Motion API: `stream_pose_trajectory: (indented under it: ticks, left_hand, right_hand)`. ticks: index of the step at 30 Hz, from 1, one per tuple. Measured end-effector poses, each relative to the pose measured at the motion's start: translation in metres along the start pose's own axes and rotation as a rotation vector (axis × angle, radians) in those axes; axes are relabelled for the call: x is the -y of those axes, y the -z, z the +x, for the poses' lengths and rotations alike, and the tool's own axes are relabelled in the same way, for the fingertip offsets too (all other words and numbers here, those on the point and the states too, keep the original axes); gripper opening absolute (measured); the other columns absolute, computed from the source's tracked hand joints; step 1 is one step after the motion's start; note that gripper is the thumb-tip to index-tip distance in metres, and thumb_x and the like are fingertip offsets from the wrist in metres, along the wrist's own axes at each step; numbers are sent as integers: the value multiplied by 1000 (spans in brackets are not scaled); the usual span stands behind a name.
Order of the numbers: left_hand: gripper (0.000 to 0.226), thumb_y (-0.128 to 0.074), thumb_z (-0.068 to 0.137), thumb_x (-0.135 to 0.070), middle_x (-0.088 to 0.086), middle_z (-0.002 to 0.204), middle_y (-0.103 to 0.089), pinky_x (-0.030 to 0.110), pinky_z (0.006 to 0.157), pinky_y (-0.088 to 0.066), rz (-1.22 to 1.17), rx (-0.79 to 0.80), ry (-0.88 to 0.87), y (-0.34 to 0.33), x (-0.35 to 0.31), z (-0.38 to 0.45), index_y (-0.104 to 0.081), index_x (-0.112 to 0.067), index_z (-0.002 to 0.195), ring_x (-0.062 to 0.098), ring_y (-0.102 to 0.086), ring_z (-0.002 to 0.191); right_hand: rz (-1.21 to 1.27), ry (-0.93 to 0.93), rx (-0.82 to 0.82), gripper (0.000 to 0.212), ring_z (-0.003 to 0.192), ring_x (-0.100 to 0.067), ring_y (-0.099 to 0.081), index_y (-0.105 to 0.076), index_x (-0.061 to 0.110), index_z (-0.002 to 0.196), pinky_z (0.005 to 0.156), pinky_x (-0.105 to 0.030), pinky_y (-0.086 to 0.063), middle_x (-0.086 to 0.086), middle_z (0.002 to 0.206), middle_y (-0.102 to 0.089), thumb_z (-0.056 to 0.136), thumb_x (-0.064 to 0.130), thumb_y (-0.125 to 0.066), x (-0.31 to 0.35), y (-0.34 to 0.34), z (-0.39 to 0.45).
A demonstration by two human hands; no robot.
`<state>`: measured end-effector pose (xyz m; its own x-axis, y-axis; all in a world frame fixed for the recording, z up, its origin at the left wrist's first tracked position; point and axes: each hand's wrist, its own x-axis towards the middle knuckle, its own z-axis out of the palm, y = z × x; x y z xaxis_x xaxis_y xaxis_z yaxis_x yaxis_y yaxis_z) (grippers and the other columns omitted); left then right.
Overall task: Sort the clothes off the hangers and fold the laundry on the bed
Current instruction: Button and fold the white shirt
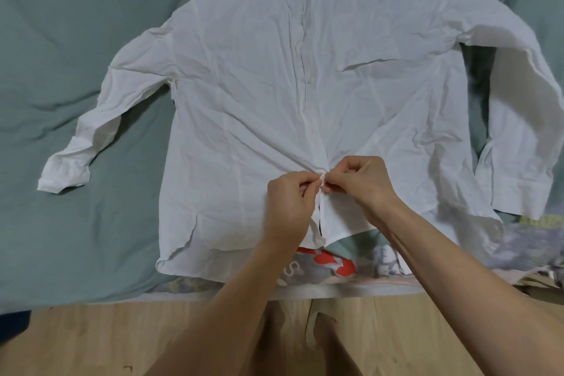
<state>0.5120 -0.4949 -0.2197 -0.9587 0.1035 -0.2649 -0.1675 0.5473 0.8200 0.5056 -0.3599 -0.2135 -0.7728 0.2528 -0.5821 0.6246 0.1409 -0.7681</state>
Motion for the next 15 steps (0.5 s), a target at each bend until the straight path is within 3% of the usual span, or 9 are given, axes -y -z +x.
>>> stream_pose_trajectory:
  ticks: [4,8,12,15]
  left_hand:
    - [10,-72,84,-12,7,77,-72,19,68,-55,-217,30,217,11,-11,13,-69,-4,90,12,-71,71]
    - [6,-67,88,-7,11,74,-69,11,58,-51,-82,130,196,16,-21,20,-69,-1,89,16,-70,67]
    - [11,-67,87,-11,9,68,-70,34,66,-61,42,235,175,20,-23,30,-73,-4,82,16,-70,64]
    - [15,-68,87,-17,8,67,-70,32,70,-60,-11,328,262,27,-27,38,-73,-5,80,11,-69,61]
  right_hand:
    - [-80,105,43,14,58,-13,-61,-64,1,59,67,-31,-53,-5,55,-65,71,-4,-69,9,7,2]
    - [-163,205,81,16,70,-38,-65,-63,5,61,71,-44,-55,-18,67,-67,73,-4,-69,13,11,8]
    - [-248,289,109,16,68,-33,-64,-62,9,66,70,-43,-55,-15,66,-65,77,0,-70,14,15,10]
    - [-221,287,131,14,67,-30,-65,-65,11,70,73,-40,-55,-9,63,-67,77,1,-71,17,18,10]
